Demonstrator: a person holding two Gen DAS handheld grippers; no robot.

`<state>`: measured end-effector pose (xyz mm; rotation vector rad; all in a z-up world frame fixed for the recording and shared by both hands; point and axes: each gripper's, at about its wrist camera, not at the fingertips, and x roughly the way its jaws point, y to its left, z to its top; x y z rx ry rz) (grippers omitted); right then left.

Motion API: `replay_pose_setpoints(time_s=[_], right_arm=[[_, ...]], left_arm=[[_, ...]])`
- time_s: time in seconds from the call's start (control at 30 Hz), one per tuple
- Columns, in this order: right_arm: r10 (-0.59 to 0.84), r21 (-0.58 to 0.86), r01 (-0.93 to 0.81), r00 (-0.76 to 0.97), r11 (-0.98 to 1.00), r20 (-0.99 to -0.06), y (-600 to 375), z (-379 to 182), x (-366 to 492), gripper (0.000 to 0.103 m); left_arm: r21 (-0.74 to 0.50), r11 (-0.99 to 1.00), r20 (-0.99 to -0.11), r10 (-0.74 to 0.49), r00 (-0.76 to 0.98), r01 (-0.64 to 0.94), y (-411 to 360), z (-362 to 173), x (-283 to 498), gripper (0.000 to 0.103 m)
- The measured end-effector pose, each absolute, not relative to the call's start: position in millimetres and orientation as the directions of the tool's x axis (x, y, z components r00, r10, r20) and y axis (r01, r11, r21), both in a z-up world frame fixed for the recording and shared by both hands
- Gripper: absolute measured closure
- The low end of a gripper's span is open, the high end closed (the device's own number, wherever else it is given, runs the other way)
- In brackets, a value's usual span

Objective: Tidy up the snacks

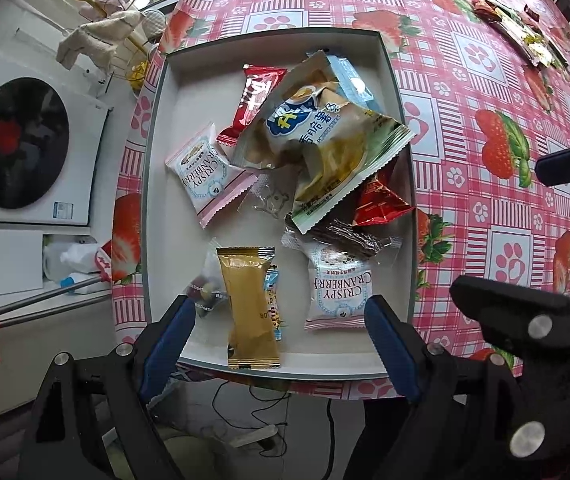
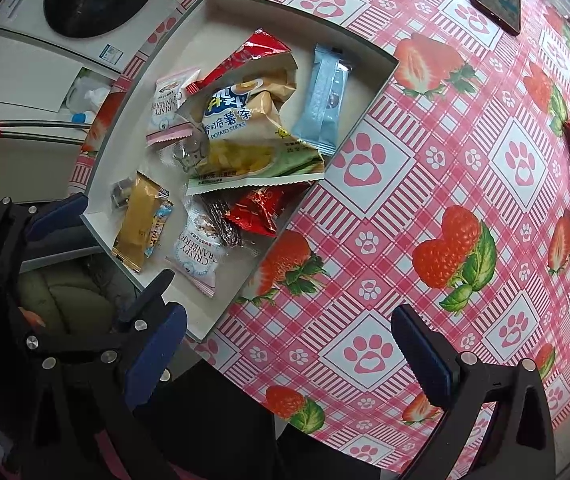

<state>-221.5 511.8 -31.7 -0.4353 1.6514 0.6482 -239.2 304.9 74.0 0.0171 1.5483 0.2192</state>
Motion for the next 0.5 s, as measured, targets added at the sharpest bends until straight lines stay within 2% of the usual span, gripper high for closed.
replay_pose_setpoints(time_s=[0.33, 0.5], right_arm=[[0.077, 0.171, -0.63, -0.173, 0.757, -0.982, 512.6, -30.3, -221.9, 0.0], [0.105, 0.193, -0.611, -0.177, 0.768, -0.979, 505.4, -30.1, -217.2, 0.0]], left_arm=[[0.159, 0.977, -0.987, 0.16, -0.007, -0.144, 306.4, 70.7, -236.9, 0.014], [0.151, 0.975, -0.986, 0.16, 0.043, -0.165, 305.7, 78.9, -234.1, 0.014]])
